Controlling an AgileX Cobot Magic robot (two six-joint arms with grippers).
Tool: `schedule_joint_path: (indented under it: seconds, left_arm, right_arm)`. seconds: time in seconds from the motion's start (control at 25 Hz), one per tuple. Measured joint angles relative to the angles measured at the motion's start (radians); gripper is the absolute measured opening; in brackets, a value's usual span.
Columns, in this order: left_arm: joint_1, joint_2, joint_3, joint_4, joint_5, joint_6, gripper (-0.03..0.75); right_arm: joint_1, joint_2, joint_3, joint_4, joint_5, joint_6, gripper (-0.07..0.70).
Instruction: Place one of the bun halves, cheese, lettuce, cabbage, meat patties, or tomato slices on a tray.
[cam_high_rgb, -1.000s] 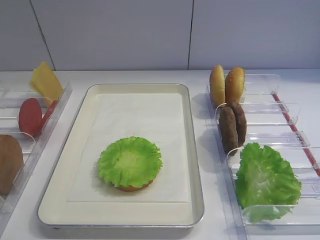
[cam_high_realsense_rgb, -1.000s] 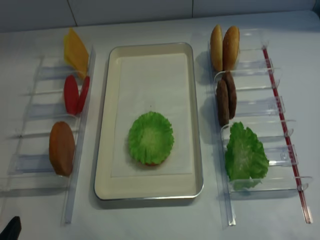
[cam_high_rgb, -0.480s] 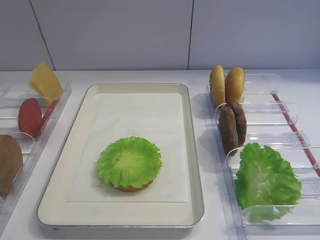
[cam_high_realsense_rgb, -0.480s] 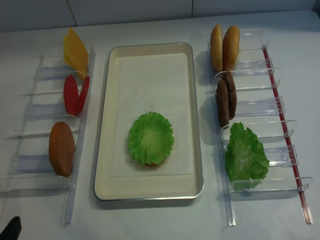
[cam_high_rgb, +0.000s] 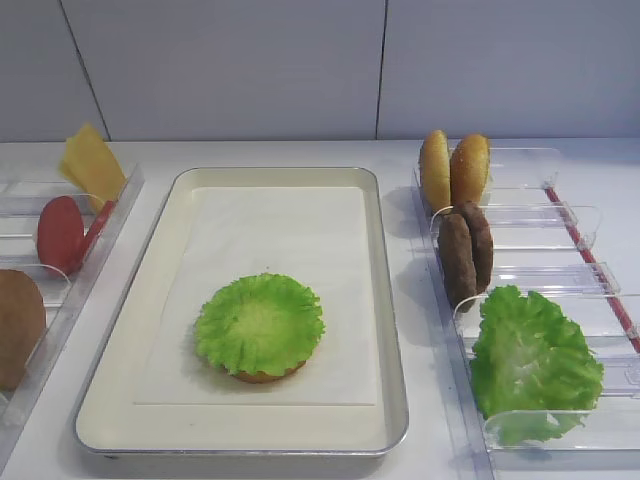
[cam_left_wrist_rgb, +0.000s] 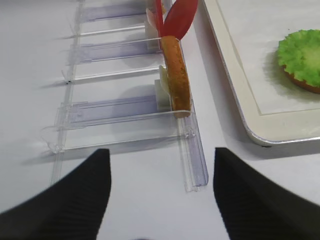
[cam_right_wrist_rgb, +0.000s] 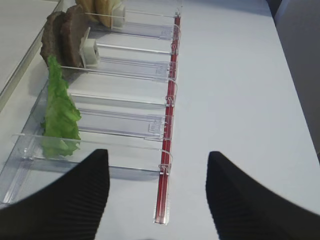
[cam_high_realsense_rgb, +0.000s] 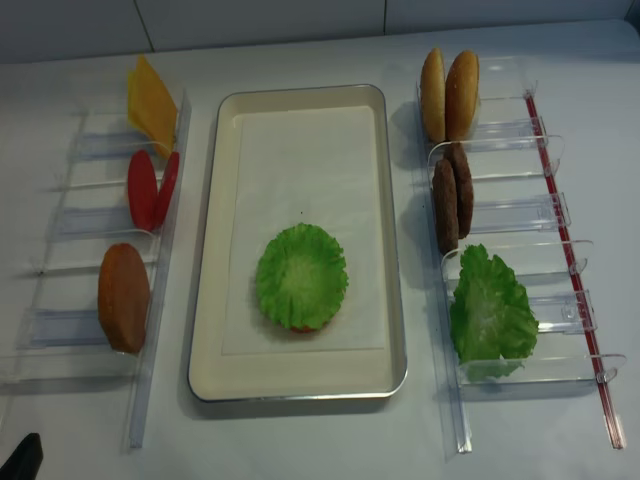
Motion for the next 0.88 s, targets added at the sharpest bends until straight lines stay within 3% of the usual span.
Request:
schedule_joint_path:
  seconds: [0.88]
  left_arm:
    - [0.000, 0.000, 0.000, 0.000, 0.000, 0.000, 0.405]
  right_arm:
    - [0.000, 0.000, 0.000, 0.000, 0.000, 0.003, 0.451]
